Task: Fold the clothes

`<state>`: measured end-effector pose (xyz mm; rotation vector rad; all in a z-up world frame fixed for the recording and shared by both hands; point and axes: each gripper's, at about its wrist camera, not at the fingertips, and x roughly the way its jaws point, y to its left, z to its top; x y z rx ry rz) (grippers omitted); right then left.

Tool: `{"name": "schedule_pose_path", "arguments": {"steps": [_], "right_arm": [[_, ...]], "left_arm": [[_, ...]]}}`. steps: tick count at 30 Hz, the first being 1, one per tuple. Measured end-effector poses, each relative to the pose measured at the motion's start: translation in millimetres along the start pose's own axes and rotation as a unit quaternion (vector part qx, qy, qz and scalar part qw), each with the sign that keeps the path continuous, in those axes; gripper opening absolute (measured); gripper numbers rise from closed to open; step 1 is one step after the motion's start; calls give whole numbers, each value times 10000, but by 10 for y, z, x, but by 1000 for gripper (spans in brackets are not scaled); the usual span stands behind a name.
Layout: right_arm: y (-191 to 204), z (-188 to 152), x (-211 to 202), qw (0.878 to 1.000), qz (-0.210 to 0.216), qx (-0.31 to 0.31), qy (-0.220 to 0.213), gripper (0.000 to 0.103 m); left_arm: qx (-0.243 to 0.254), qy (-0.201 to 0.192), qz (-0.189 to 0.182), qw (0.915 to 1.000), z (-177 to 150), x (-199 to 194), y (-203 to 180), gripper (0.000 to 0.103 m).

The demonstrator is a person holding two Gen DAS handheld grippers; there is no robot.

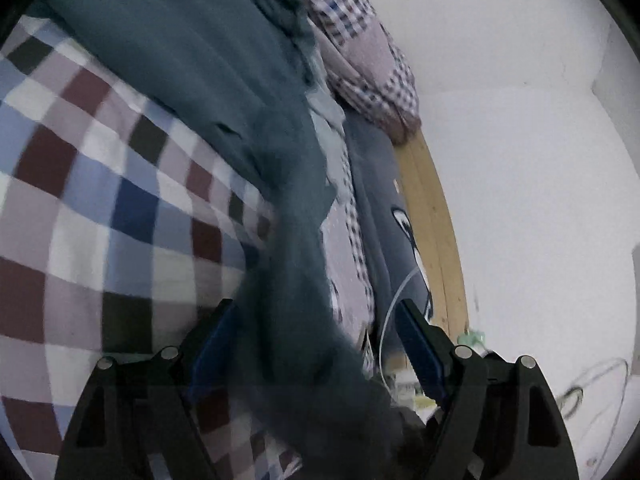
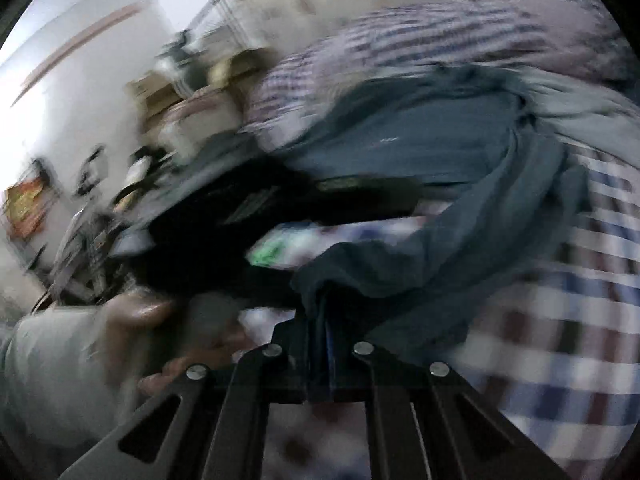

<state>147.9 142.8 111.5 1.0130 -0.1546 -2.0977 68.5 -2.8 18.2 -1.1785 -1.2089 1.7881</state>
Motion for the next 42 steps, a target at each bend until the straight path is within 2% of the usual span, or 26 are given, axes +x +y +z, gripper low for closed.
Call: {"name": "schedule_pose_path", "arguments": {"steps": [4,7,8,9,10,11,12,14,15,17,18,20,24,27,30,33,34,36,37,38,39,40,41,42], "right_arm": [[103,-61,-89,9993,351,-132,-72,4],[78,-77,-210,9973,686,-180,-212,4],[88,-85,-227,9969,722,-228,-198,4],[99,-92,-242,9966,755,-278,-183,5],[110,-100,-257,9962,787,-328,-167,7],[120,-107,-272,9958,820,-378,-151,7],[131,-114,-288,9953,853,-427,-135,8],[104,-130,-293,9958,820,-399,-109,11],[87,-123,-297,9960,795,-386,-109,16],[38,-108,-325,9965,750,-327,-169,36],[-13,-81,-358,9966,729,-250,-280,52],[-140,-29,-436,9968,561,-41,-563,58],[-524,23,-513,9915,11,772,-1052,62],[-641,50,-475,9883,-228,1013,-1113,63],[-675,61,-411,9882,-337,1049,-1066,63],[-601,87,-321,9908,-368,895,-947,63],[-575,94,-283,9916,-357,850,-907,63],[-520,97,-212,9929,-347,772,-836,63],[-492,99,-177,9935,-342,733,-801,63],[-475,123,-143,9939,-335,709,-778,63],[-459,148,-108,9942,-328,686,-756,63],[-443,157,-63,9944,-326,674,-749,63],[-432,169,-33,9945,-320,659,-743,63],[-420,181,0,9947,-309,650,-730,63]], "left_arm": [[-43,475,-426,9980,27,68,-12,83],[137,722,-398,9965,-8,153,-84,82],[198,787,-379,9960,-23,183,-107,79],[139,800,-473,9956,-32,192,-108,65],[63,802,-536,9953,-42,201,-110,35],[72,752,-450,9961,-46,189,-124,19],[142,628,-258,9976,-59,161,-151,5],[300,215,-32,9993,-30,46,-195,4],[369,-18,4,9993,-13,-41,-224,4],[517,-436,118,9976,48,-225,-310,3],[634,-628,173,9959,73,-330,-374,3],[879,-1031,291,9904,114,-561,-512,3],[1341,-1836,512,9725,130,-1187,-722,3],[1510,-2449,507,9564,146,-1725,-793,3],[1538,-3200,419,9339,205,-2252,-819,3],[1320,-4120,436,9005,190,-2931,-702,3],[1140,-4487,451,8852,171,-3212,-588,3],[692,-5248,557,8466,89,-3753,-348,3],[474,-5598,622,8249,36,-3998,-239,3],[211,-6014,799,7946,-66,-4275,-111,3],[53,-6247,938,7752,-117,-4421,-33,3],[-150,-6573,1168,7444,-235,-4635,46,3],[-333,-6924,1554,7038,-380,-4816,82,2],[-400,-7099,1796,6798,-447,-4896,84,2]]}}
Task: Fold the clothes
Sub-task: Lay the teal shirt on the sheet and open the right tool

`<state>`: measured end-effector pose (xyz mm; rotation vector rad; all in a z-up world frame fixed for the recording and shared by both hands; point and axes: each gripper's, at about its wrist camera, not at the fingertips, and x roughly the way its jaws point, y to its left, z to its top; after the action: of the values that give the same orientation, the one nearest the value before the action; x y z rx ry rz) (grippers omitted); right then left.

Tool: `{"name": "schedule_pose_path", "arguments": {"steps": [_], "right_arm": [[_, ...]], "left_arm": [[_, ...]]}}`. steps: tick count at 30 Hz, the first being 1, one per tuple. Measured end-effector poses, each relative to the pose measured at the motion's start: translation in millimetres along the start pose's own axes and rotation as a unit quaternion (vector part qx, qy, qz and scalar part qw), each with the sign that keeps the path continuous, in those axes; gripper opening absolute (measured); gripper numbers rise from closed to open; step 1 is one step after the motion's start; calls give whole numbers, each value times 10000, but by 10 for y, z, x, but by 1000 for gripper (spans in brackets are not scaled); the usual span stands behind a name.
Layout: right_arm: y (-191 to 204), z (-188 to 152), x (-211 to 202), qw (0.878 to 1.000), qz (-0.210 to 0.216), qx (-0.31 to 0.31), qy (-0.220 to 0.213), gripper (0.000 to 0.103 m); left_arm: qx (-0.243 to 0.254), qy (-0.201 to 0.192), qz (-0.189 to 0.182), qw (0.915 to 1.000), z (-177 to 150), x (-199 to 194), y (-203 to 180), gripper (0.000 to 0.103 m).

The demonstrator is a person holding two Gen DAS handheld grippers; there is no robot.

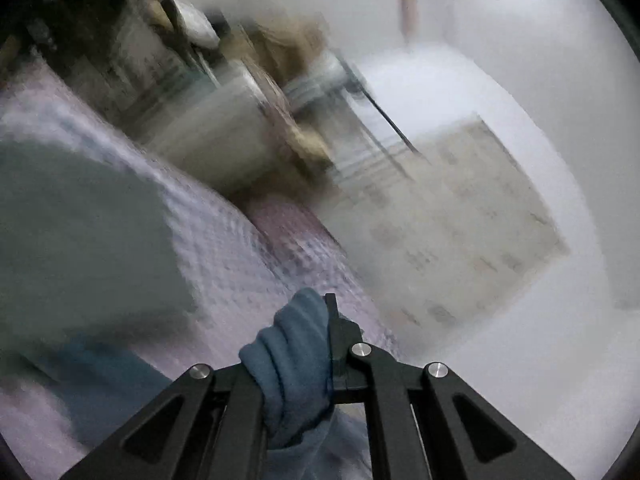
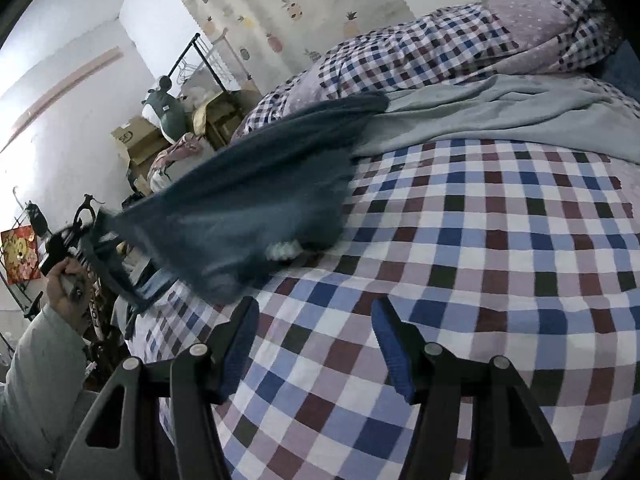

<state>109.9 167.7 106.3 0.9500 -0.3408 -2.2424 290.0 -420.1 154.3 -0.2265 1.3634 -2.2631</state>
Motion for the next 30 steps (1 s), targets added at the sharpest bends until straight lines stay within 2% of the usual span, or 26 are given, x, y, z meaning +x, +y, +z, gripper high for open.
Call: {"name": "schedule_pose_path", "arguments": {"steps": [3,5,6,8,12,14,16,19,21,23,24,27,30], "right_arm": [[55,9,113,10000,30,-34,56,63],[118,5,200,9999,22,-117,120,63],[155,1,250,9997,8,-168,163,63],[230,-7,350,9993,-21,-272,251,63],[387,-50,589,9975,-82,-525,463,63],[434,-81,681,9966,-50,-605,564,63],[466,-115,761,9956,-18,-672,660,63],[495,-175,833,9941,13,-742,790,63],[517,-190,860,9932,48,-800,841,63],[541,-192,876,9926,83,-849,860,63],[545,-198,883,9923,89,-871,873,63],[557,-211,900,9915,111,-920,918,63],[569,-216,913,9908,144,-929,974,63]], "left_arm": [[298,-572,693,9955,163,-137,94,3],[502,-932,1147,9877,263,-220,153,3],[656,-952,1340,9842,247,-191,158,3],[949,-730,1833,9757,214,-54,217,3],[899,-209,2376,9670,216,106,403,7],[840,-59,2517,9641,272,136,490,20],[801,74,2544,9637,244,143,539,43],[734,160,2486,9657,198,50,552,56],[655,121,2341,9699,202,-45,529,60],[304,265,2145,9759,225,-85,642,67],[53,386,2198,9748,219,-108,755,70],[-683,746,2346,9668,197,-179,1088,70],[-1077,1048,2513,9562,89,-313,1272,71]]}}
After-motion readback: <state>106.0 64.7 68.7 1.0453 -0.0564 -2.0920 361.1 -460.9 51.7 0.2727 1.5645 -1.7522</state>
